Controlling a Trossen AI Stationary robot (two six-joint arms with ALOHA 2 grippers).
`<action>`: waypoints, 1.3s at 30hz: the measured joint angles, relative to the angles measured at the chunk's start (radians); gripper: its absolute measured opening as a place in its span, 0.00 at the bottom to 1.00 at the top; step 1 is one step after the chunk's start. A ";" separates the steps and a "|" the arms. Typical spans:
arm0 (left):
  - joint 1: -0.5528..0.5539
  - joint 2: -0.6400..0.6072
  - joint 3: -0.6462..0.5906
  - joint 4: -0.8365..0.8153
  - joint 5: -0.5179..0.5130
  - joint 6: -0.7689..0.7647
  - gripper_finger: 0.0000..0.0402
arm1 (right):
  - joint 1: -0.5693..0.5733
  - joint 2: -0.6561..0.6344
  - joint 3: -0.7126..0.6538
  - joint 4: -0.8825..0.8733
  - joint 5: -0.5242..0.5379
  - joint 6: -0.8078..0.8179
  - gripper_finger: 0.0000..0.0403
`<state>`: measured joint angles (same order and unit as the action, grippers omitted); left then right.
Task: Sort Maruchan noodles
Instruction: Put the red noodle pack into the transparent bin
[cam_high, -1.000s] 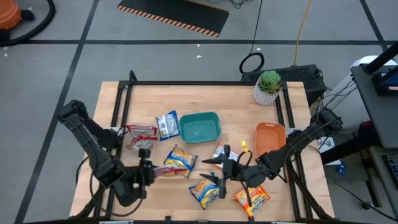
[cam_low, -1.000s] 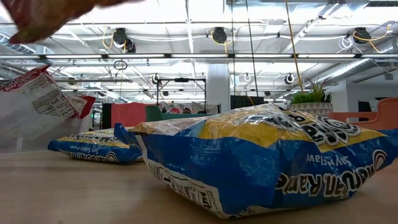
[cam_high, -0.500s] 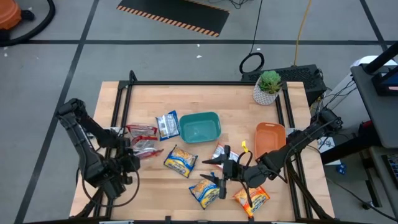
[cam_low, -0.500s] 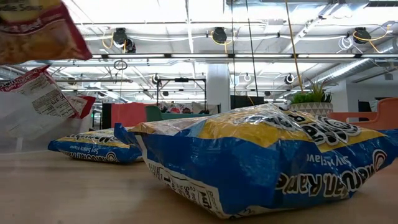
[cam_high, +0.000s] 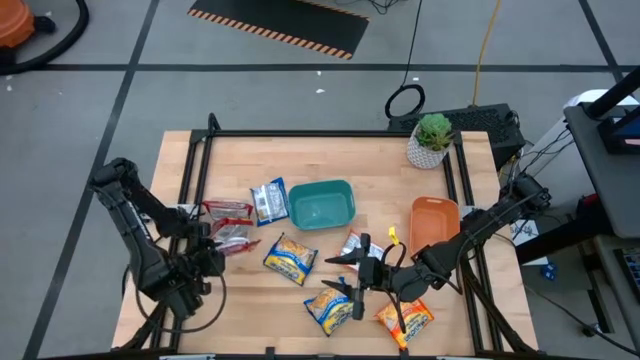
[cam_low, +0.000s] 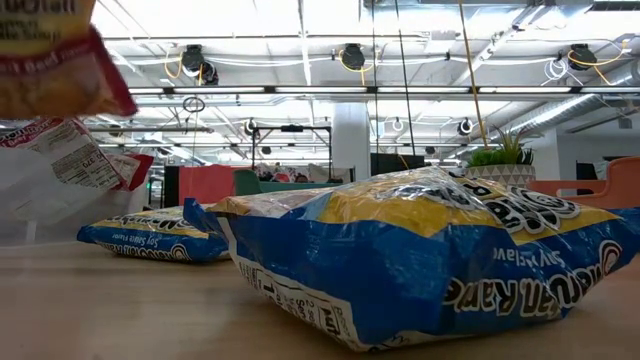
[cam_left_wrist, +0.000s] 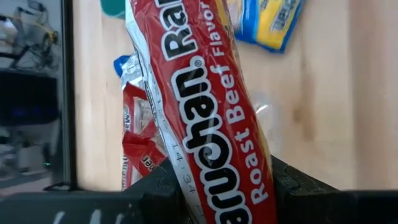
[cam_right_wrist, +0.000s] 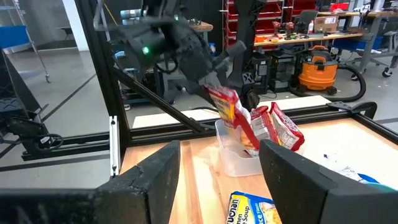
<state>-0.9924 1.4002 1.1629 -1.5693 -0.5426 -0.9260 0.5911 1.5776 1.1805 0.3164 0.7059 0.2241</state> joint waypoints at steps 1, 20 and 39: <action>-0.002 -0.001 -0.027 0.000 0.002 0.018 0.29 | 0.000 0.000 0.000 0.000 0.000 0.000 0.53; -0.006 -0.001 -0.284 -0.001 0.218 -0.021 0.29 | 0.000 0.000 0.000 0.000 0.000 -0.001 0.53; 0.034 -0.001 -0.284 -0.004 0.164 -0.184 0.54 | 0.000 0.000 0.000 -0.001 0.000 0.000 0.53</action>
<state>-0.9588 1.3994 0.8787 -1.5729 -0.3782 -1.1101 0.5911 1.5780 1.1805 0.3157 0.7055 0.2237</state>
